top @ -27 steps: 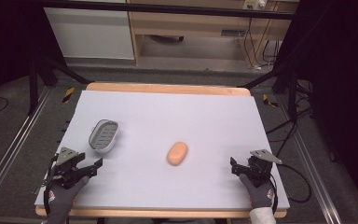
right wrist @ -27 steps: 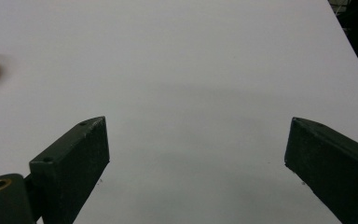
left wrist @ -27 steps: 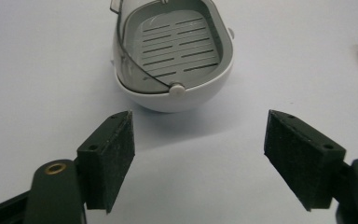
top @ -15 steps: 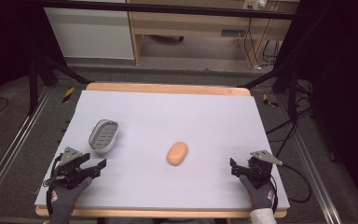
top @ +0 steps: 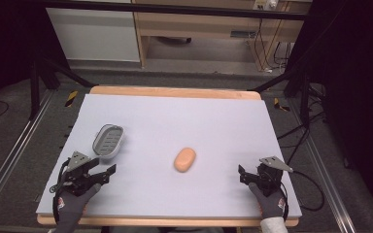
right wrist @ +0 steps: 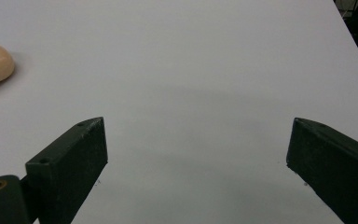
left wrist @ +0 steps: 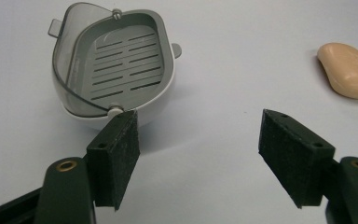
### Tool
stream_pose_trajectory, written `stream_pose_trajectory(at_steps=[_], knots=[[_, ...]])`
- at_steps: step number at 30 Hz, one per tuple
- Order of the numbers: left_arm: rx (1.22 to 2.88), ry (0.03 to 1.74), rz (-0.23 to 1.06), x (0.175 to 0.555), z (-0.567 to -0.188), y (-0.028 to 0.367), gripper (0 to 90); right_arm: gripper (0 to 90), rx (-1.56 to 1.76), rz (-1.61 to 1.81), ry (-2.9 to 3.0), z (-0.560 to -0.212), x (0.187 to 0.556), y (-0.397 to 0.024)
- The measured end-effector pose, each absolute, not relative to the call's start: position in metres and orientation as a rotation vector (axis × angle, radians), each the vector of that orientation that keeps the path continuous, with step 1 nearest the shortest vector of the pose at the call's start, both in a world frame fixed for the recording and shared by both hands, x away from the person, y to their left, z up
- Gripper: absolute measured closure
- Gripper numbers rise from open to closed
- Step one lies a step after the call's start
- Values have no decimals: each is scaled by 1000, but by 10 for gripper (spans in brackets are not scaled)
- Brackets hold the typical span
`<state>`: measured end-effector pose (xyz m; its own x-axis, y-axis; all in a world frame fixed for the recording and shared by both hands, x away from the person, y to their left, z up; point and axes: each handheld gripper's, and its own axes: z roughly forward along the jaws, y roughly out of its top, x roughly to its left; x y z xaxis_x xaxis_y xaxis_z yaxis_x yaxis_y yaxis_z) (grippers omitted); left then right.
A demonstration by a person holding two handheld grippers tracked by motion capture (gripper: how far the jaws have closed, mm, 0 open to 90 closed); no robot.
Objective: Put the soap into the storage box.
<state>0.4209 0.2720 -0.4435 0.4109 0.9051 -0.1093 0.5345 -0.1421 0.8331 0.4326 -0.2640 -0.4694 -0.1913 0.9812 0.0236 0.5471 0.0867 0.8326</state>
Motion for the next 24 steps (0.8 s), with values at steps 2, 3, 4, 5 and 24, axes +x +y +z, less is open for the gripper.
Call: stream_pose_trajectory(at_steps=[2,3,4,5,24], knots=[[1815,1232,543,421,-441,269,281,53,1505,991,1803,-469,433,-263],[1814,1229,544,421,-440,268,281,53,1503,991,1805,-469,433,-263],[1817,1224,547,421,-439,267,281,53,1502,989,1807,-469,433,-263],[1815,1222,547,421,-439,267,280,53,1501,988,1806,-469,433,-263],[1815,1155,537,430,-416,247,266,51,1504,986,1805,-469,433,-262]])
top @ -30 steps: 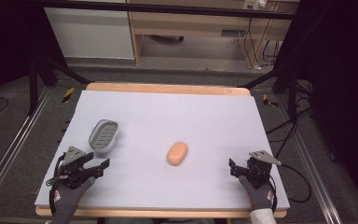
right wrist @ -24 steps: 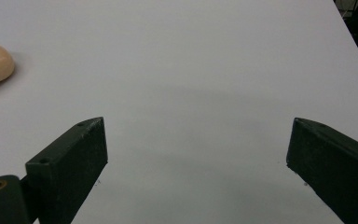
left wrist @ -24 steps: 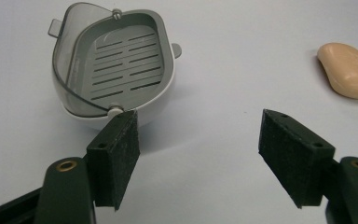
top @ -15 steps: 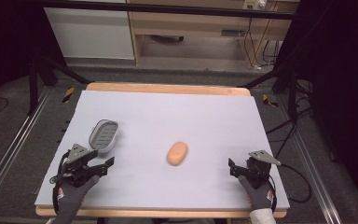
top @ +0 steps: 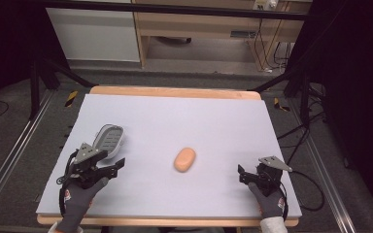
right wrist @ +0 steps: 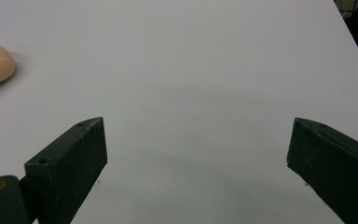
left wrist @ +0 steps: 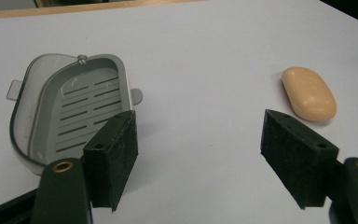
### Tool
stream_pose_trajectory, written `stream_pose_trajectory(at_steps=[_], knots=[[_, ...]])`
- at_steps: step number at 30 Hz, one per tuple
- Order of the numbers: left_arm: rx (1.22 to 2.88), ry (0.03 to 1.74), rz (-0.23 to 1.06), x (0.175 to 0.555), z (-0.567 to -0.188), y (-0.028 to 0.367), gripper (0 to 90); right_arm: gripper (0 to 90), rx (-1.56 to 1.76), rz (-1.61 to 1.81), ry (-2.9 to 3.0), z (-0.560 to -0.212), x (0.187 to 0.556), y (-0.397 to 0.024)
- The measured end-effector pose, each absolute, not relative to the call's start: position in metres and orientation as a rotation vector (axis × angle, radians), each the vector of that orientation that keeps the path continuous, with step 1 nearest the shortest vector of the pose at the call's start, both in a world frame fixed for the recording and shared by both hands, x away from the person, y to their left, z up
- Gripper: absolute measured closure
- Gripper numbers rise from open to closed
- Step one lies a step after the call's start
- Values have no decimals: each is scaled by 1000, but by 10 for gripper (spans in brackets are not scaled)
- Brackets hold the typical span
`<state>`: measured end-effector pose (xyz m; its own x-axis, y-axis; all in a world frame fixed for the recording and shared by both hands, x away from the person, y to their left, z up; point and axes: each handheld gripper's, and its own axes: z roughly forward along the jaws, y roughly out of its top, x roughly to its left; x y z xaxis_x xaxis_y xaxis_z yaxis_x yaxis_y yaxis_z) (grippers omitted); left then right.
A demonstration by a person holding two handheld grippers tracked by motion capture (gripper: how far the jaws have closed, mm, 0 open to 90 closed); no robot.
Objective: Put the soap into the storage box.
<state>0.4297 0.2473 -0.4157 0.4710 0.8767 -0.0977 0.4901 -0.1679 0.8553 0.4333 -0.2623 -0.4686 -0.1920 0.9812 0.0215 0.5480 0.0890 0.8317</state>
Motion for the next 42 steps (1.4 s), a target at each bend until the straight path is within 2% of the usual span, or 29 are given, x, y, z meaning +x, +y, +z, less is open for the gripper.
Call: stream_pose_trajectory(at_steps=[42], knots=[[1917,1017,475,467,-399,151,244,45,1506,993,1799,-465,434,-263]])
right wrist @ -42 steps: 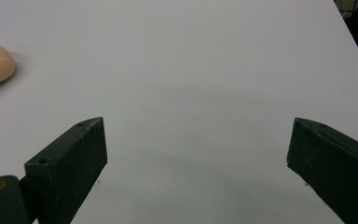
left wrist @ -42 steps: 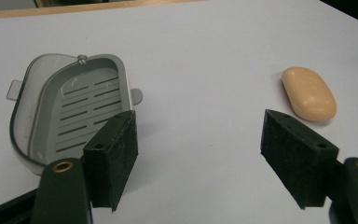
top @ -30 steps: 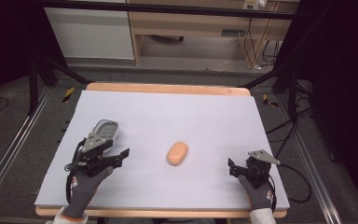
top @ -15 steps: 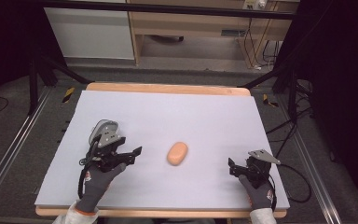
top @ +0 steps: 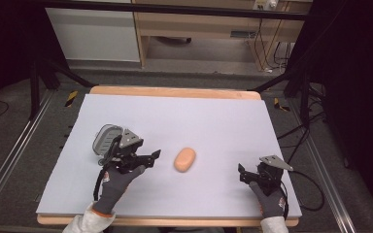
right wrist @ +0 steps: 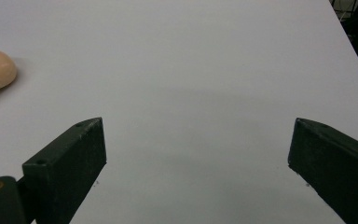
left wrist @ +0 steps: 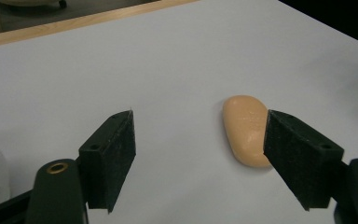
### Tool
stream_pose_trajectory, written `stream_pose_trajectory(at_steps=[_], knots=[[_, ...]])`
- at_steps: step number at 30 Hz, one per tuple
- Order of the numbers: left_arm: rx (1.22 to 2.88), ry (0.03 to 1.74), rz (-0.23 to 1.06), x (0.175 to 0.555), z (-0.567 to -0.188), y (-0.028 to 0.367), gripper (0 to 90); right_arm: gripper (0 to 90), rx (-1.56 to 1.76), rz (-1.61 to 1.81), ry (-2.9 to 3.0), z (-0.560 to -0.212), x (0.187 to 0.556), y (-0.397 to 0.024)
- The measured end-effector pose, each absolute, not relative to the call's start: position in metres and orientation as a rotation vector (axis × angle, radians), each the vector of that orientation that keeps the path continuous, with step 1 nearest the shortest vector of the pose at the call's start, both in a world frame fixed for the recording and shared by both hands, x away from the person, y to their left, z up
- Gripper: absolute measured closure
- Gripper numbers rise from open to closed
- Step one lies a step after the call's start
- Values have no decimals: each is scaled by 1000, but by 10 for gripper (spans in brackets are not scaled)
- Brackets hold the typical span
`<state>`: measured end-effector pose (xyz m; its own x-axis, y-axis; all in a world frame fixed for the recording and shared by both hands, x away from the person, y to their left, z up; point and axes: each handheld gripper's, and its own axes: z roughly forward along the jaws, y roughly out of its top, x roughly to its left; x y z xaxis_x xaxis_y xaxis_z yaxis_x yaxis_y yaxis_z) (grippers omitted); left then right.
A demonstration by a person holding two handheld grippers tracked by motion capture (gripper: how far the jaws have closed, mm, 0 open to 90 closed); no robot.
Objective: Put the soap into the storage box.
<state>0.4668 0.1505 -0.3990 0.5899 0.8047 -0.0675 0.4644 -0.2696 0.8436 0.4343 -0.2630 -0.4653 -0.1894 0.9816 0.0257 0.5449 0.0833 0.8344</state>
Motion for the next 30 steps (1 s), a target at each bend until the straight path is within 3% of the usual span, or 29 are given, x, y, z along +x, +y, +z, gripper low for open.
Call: stream_pose_trajectory(at_steps=[30], knots=[[2030,971,436,489,-420,90,219,45,1486,981,1816,-466,434,-260]])
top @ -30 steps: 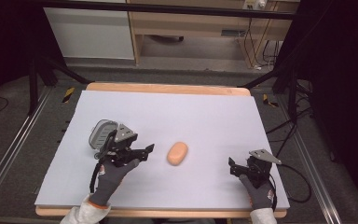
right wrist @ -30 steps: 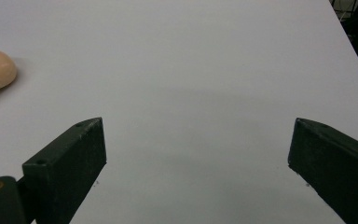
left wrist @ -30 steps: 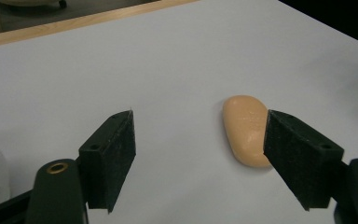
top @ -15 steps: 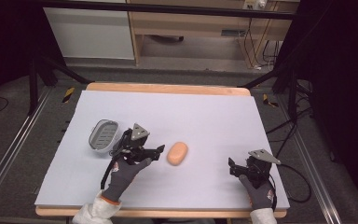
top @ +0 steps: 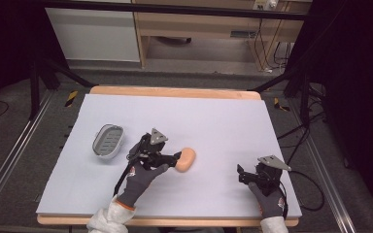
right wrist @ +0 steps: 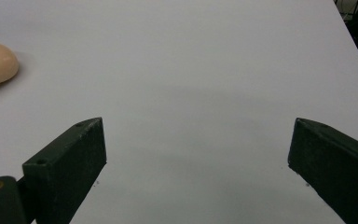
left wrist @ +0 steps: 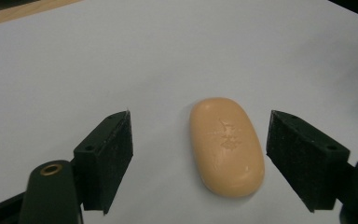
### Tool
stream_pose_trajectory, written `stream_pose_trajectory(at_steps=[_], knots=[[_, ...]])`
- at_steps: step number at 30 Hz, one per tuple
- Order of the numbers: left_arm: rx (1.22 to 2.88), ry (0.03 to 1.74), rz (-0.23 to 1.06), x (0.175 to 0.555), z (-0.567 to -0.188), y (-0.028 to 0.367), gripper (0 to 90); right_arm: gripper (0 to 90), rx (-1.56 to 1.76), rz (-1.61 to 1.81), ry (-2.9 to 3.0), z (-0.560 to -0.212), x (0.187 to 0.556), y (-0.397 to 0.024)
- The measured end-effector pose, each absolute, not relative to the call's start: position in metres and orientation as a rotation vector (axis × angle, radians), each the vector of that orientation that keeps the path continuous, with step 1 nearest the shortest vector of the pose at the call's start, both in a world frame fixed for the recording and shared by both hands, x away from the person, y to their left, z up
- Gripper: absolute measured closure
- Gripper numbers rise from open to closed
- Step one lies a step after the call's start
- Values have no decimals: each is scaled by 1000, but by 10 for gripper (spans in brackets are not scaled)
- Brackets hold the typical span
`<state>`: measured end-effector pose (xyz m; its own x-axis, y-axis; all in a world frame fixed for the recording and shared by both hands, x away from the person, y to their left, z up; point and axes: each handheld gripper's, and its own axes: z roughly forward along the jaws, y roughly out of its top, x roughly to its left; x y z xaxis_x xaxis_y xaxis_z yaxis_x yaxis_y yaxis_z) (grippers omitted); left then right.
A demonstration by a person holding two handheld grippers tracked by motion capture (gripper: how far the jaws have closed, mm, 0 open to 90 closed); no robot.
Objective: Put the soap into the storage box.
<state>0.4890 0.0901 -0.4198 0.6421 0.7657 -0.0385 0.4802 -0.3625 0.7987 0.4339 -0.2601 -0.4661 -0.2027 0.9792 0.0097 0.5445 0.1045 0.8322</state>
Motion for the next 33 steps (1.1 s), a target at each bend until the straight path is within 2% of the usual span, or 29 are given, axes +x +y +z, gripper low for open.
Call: stream_pose_trajectory(at_steps=[33], knots=[[2171,946,408,503,-445,46,193,45,1505,986,1834,-468,435,-261]])
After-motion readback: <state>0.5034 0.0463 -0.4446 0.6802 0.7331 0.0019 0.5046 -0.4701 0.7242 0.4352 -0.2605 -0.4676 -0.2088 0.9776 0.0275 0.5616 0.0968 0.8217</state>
